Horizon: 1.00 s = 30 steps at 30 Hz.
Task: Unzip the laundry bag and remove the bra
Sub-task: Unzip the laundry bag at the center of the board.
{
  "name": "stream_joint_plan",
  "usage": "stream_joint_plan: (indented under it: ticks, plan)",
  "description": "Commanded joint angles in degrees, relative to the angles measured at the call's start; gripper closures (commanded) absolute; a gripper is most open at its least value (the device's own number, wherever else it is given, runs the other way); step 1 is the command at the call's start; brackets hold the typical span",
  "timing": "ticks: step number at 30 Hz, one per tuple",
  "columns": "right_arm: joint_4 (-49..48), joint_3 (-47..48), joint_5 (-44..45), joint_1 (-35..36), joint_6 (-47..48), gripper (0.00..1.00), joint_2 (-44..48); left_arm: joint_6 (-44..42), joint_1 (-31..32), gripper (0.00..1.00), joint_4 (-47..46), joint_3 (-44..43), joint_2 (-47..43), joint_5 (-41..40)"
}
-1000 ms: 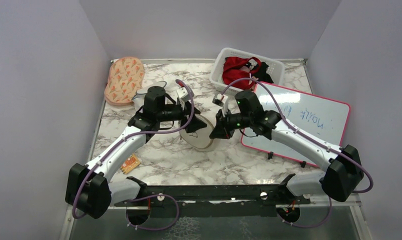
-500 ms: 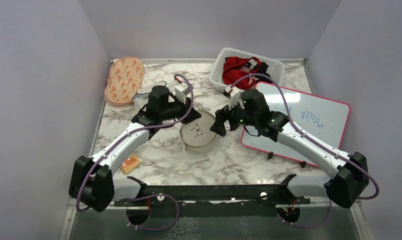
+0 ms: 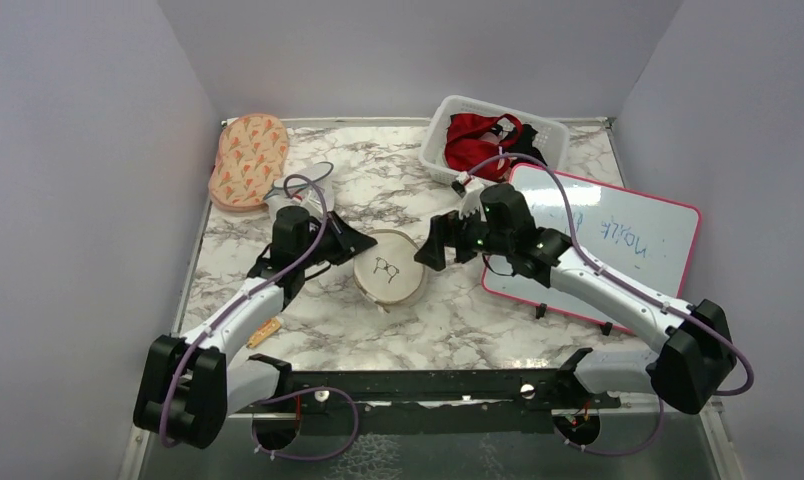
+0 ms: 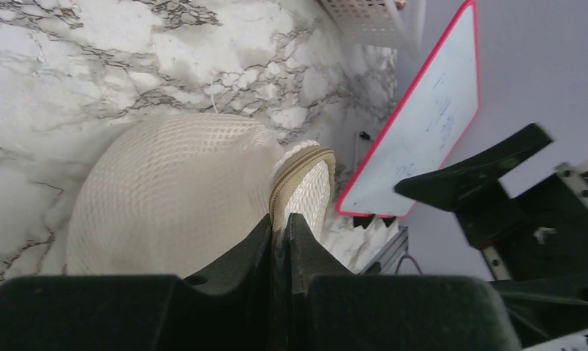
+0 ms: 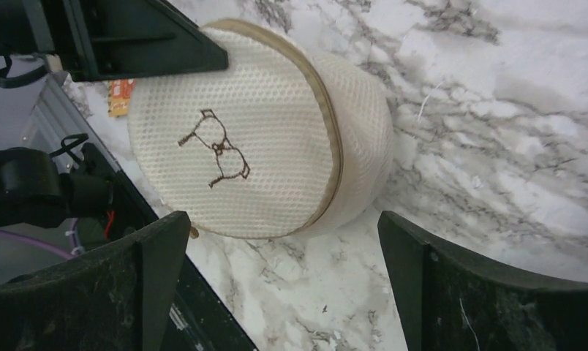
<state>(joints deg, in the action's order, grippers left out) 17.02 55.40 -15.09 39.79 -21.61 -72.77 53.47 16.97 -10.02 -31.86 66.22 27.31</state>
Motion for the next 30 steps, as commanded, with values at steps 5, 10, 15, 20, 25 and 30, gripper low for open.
stream_joint_plan:
  ticks: [5,10,15,20,25,30]
  plan:
    - [-11.2,-6.8,-8.5,0.2,-9.5,0.03,-1.2,18.2,-1.1,1.0,-12.3,6.9,-4.2,-0.3]
    - [-9.7,-9.8,-3.4,0.3,-10.6,0.03,1.4,18.7,-1.1,1.0,-12.8,6.4,-3.8,1.8]
    - [-10.7,-11.7,-7.4,0.3,-10.5,0.02,4.0,18.9,-1.1,1.0,-13.0,7.7,-7.2,1.5]
    - [-14.0,-13.4,-12.6,0.2,-12.1,0.09,3.3,19.4,-1.1,1.0,-13.2,8.1,-7.1,3.2]
    - [-15.3,-14.7,-14.1,0.3,-13.1,0.11,3.0,21.4,-1.1,1.0,-14.3,8.6,-8.9,3.6]
    - [-17.3,-14.8,-16.1,0.2,-15.1,0.14,1.8,22.7,-1.1,1.0,-14.8,9.6,-10.6,2.8]
